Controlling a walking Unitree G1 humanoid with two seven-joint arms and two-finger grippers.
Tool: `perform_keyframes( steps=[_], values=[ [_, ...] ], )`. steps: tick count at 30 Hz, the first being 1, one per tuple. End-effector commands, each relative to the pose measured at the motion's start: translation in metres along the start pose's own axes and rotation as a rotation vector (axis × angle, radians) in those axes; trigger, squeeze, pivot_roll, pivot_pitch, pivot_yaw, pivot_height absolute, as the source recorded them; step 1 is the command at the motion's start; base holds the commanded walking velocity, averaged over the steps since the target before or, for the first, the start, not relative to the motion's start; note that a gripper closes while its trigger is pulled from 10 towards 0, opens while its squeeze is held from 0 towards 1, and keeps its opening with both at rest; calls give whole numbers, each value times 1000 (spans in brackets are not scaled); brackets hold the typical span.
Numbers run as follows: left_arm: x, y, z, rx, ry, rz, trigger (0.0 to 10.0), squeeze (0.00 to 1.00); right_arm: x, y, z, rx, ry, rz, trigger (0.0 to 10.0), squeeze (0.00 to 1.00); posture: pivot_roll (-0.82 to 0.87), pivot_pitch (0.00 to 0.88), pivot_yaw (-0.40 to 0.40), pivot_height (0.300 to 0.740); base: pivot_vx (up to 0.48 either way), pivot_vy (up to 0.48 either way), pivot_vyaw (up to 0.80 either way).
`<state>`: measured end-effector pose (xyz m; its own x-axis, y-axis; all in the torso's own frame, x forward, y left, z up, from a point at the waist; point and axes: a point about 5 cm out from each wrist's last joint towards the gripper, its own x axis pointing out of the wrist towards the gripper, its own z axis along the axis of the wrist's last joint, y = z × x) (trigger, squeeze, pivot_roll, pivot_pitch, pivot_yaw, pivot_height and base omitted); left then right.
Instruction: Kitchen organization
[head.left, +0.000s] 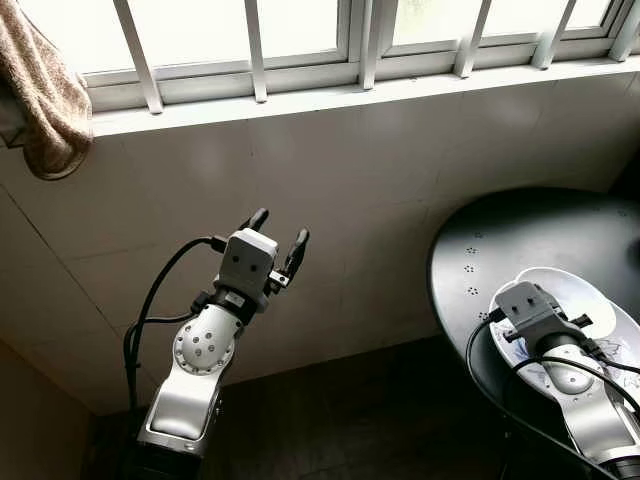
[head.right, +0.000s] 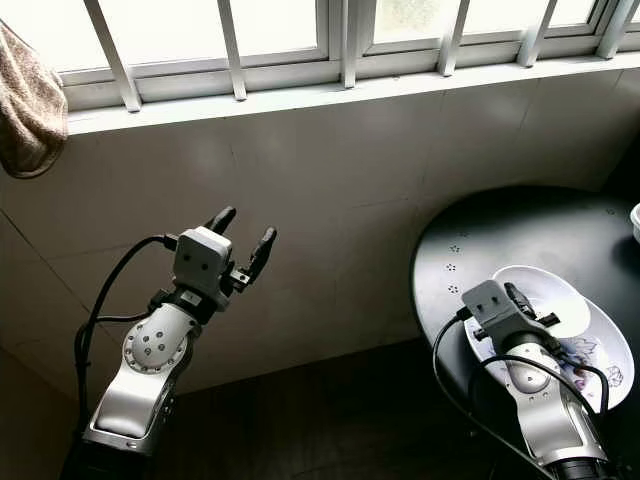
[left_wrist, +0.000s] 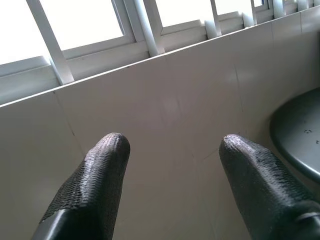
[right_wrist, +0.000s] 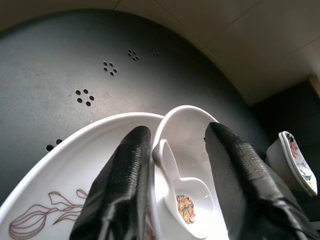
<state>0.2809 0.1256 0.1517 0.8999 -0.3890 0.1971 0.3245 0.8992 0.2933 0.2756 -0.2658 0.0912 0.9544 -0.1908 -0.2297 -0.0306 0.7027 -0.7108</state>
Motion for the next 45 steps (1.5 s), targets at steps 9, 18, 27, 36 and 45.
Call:
perform_keyframes(
  steps=[9, 18, 27, 36, 45],
  values=[
    [0, -3, -3, 11, 2, -12, 10000, 0, 7, -10, 11, -10, -28, -6, 10000, 0, -45, 0, -15, 740, 0, 0, 0],
    [0, -2, -5, 13, 7, -6, 10000, 0, 17, -16, 2, -9, 25, -3, 10000, 0, -36, 0, -24, 740, 0, 0, 0],
    [-1, -2, -8, 18, 15, -5, 10000, 0, 20, -20, -3, -4, 43, -26, 10000, 0, -37, 0, -24, 740, 0, 0, 0],
    [0, -3, -8, 19, 16, -11, 10000, 0, 19, -27, 4, -32, -15, -92, 0, 0, -41, 0, -21, 740, 0, 0, 0],
    [-1, -3, -10, 24, 22, -16, 10000, 0, 16, -22, -3, 22, 27, -83, 0, 0, -40, 0, -21, 740, 0, 0, 0]
  ],
)
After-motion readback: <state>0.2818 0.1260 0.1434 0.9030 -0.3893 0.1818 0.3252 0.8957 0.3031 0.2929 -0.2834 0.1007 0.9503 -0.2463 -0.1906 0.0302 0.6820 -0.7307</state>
